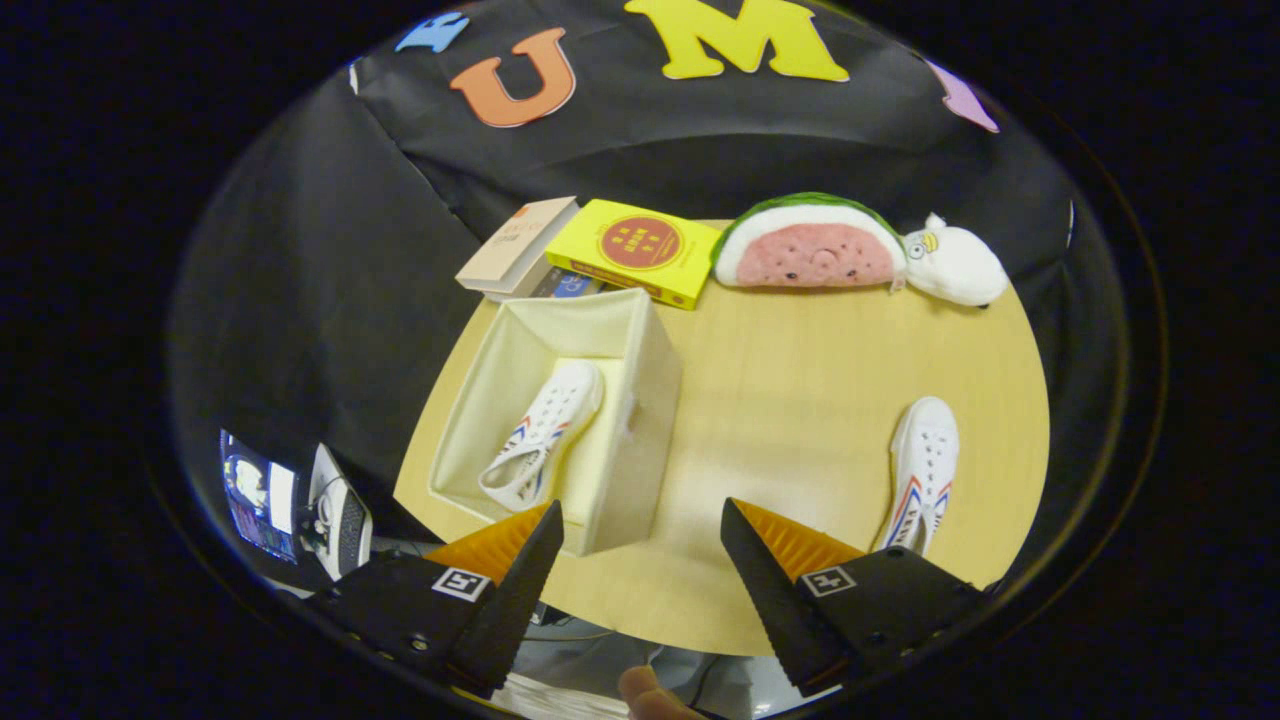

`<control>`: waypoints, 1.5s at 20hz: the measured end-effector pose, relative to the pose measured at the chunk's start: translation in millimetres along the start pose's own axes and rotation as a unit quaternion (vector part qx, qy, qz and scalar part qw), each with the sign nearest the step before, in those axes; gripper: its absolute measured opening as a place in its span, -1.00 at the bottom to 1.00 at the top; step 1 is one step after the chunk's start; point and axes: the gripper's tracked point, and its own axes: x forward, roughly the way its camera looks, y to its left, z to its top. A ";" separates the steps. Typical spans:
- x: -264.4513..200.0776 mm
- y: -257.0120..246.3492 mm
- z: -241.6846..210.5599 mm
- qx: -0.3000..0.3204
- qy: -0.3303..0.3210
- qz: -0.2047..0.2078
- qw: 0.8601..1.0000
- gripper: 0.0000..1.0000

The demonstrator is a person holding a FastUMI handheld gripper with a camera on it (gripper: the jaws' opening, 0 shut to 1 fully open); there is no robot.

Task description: Open the storage box then place both shoes into the box .Put the left shoe in first, then the right shoe, with the right side of both shoes facing outward in a uniform manner.

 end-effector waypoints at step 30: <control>90.7 -318.0 -61.7 0.051 0.071 -0.176 0.981 0.62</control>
